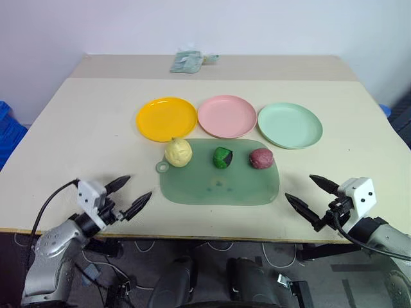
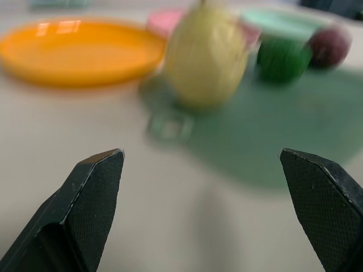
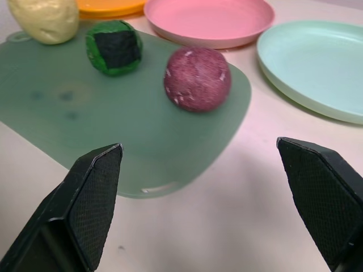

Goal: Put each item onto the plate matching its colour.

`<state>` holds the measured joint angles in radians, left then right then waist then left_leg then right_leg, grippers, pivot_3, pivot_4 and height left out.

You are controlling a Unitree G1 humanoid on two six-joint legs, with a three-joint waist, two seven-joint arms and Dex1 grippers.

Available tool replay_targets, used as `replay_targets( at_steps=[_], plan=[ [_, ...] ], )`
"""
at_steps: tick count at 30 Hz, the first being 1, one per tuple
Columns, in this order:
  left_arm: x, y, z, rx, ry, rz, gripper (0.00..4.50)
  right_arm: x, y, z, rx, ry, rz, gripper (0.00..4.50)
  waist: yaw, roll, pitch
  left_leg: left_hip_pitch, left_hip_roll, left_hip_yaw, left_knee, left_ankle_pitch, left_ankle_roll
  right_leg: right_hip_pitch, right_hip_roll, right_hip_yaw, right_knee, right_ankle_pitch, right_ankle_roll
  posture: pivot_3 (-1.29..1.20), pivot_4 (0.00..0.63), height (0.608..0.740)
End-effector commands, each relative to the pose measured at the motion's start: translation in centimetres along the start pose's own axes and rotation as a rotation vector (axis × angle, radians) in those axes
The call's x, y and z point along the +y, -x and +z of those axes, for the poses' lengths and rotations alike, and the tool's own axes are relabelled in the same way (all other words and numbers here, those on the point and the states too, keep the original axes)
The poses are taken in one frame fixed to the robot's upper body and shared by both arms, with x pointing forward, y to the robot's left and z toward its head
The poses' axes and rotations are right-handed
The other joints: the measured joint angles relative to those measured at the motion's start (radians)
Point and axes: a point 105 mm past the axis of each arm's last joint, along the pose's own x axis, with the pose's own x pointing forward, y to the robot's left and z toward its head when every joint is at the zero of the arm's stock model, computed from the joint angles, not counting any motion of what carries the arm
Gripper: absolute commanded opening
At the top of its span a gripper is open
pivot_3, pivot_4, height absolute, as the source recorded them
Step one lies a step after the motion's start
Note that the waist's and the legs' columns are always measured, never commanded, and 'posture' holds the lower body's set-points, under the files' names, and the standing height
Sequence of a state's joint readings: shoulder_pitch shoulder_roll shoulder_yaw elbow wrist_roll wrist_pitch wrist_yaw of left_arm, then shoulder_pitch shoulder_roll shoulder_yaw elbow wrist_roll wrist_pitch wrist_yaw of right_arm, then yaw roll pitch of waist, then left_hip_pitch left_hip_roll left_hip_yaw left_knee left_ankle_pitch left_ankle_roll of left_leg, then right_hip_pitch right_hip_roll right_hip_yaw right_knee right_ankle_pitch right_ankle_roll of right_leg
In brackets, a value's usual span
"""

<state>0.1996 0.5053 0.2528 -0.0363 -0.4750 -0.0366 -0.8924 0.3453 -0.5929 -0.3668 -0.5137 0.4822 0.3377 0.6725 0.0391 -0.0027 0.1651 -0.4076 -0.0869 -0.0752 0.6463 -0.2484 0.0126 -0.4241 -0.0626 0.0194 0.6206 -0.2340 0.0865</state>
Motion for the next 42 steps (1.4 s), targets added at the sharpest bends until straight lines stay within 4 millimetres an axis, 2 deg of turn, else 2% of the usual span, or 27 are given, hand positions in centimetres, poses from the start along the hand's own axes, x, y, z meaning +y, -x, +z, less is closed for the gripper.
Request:
replay_targets(
  at_steps=[1, 5, 12, 18, 21, 24, 28, 36, 42],
  plan=[
    [1.2, 1.3, -0.3, -0.024, -0.055, 0.005, 4.5, -0.3, 0.2, 0.4, -0.028, 0.023, -0.006, 4.45, 0.001, 0.0, 0.0, 0.0, 0.0, 0.0, 0.0, 0.0, 0.0, 0.0, 0.0, 0.0, 0.0, 0.0, 0.0, 0.0, 0.15, 0.74],
    [2.9, 2.4, -1.2, -0.045, -0.045, 0.018, 4.5, -0.6, 0.1, 0.4, -0.035, 0.029, -0.002, 4.45, -0.001, 0.0, 0.0, 0.0, 0.001, 0.0, 0.0, -0.002, -0.002, 0.001, -0.001, -0.001, -0.001, 0.0, 0.0, 0.0, 0.15, 0.74],
    [4.7, 4.1, -2.6, -0.067, -0.055, 0.031, 4.5, -0.7, 0.0, 0.9, -0.048, 0.036, 0.001, 4.45, -0.004, 0.003, -0.002, 0.0, 0.002, 0.0, 0.0, 0.0, 0.0, 0.0, -0.001, -0.003, -0.001, 0.0, 0.0, 0.0, 0.15, 0.74],
    [4.1, 3.6, -2.2, -0.132, -0.086, 0.05, 4.5, -0.3, -0.3, 1.5, -0.06, 0.04, 0.012, 4.45, -0.002, 0.004, -0.003, 0.0, 0.002, 0.001, 0.0, 0.0, 0.001, 0.0, -0.001, -0.003, -0.001, 0.001, 0.0, 0.0, 0.15, 0.74],
    [4.6, 1.9, -2.2, -0.141, -0.08, 0.069, 4.5, -0.2, -0.7, 1.7, -0.067, 0.039, 0.021, 4.45, 0.003, 0.005, -0.003, 0.0, 0.002, 0.001, 0.0, 0.0, 0.001, 0.0, -0.001, -0.003, -0.001, 0.001, 0.0, 0.0, 0.15, 0.74],
    [4.9, 1.1, -2.3, -0.136, -0.078, 0.075, 4.5, -0.1, -0.9, 1.8, -0.07, 0.039, 0.025, 4.45, 0.004, 0.006, -0.004, 0.0, 0.002, 0.0, 0.001, 0.0, 0.001, 0.002, -0.001, -0.005, 0.0, 0.001, 0.0, 0.0, 0.15, 0.74],
    [4.1, -0.6, -0.8, -0.166, -0.101, 0.071, 4.5, 0.0, -0.8, 2.0, -0.072, 0.039, 0.029, 4.45, -0.001, 0.006, -0.004, 0.0, 0.002, 0.001, 0.001, 0.0, 0.001, 0.002, -0.001, -0.005, -0.001, 0.001, 0.0, 0.0, 0.15, 0.74],
    [4.3, -1.2, -1.0, -0.146, -0.076, 0.103, 4.5, 0.7, -0.3, 2.5, -0.078, 0.043, 0.036, 4.45, -0.001, 0.005, -0.004, 0.0, 0.003, 0.001, 0.001, 0.0, 0.001, 0.001, -0.001, -0.005, 0.0, 0.001, 0.0, 0.0, 0.15, 0.74],
    [4.1, -0.5, -1.4, -0.142, -0.083, 0.104, 4.5, 1.5, -0.3, 3.3, -0.087, 0.048, 0.04, 4.45, -0.002, 0.005, -0.004, 0.0, 0.003, 0.001, 0.001, 0.0, 0.001, 0.001, -0.001, -0.005, 0.0, 0.001, 0.0, 0.0, 0.15, 0.74]
  ],
)
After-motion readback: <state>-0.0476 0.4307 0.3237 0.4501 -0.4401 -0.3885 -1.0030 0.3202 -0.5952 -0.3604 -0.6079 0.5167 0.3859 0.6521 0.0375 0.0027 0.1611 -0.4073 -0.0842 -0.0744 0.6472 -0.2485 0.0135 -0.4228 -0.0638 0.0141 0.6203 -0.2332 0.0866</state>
